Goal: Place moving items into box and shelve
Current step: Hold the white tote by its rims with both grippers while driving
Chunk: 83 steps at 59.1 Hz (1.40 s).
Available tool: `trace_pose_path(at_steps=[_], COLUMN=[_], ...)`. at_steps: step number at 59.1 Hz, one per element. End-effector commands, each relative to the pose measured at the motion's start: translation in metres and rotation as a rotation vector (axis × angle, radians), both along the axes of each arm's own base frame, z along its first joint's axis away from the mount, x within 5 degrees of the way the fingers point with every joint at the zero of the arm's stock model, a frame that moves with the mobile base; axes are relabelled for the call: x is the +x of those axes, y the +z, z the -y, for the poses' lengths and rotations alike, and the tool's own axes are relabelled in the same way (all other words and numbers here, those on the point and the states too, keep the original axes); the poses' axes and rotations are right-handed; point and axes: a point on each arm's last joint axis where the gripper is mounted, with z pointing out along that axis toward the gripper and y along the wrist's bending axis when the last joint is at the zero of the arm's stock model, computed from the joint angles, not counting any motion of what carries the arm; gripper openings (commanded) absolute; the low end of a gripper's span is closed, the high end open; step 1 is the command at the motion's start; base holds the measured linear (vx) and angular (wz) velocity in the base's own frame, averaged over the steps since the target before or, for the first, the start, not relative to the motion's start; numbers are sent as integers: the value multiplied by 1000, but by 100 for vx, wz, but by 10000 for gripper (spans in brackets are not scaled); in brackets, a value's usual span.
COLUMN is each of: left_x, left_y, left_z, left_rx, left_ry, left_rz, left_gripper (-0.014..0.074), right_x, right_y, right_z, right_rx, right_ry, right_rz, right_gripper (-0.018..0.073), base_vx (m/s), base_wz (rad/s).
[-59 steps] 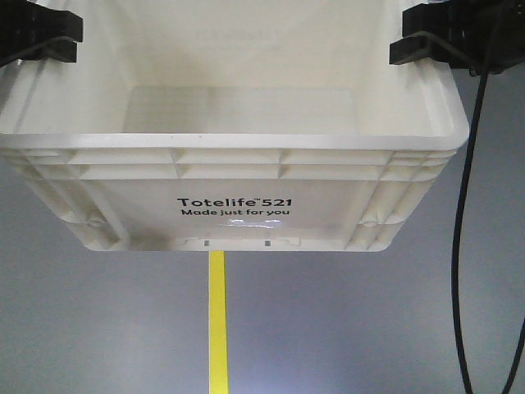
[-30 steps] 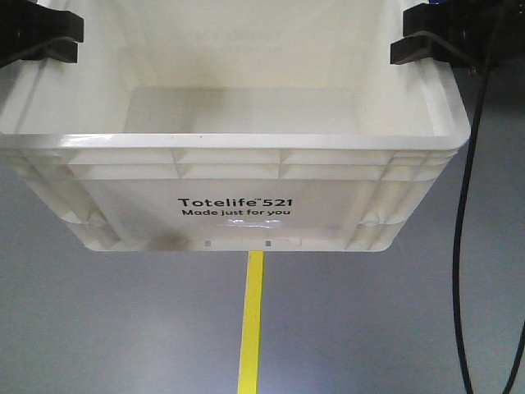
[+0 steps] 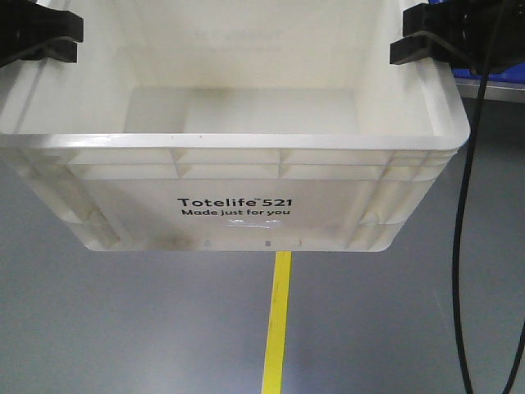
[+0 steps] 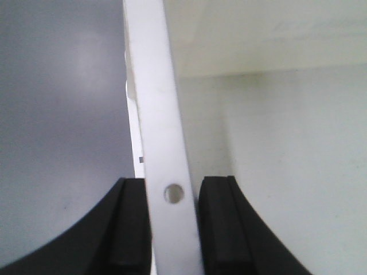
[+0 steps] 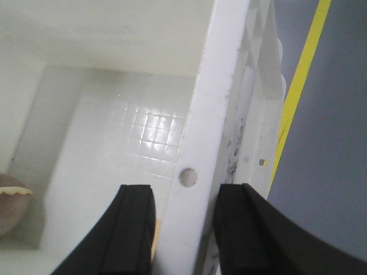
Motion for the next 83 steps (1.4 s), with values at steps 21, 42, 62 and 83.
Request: trace_pose_path(at_steps=[21,42,62,83], left_x=[-6,-6,-6,-6], left_y=[36,36,36,36], left_z=[9,9,9,9], left_rx=[-140,-139,-140,-141], left_ry=[-22,-22,-22,-22], left_rz=[201,201,201,201], left_gripper=[-16,-16,-16,-16], right_x=[-13,-13,-13,-13], right_y=[42,42,42,42], right_z=[-9,-10,-10,-10], right_rx=[171,174,173,172], right_ry=[10,10,11,11], right_rz=[185,184,184,184], right_gripper=[-13,-13,-13,-13], base_vx=[57,59,60,62], base_wz=[10,7,8,3])
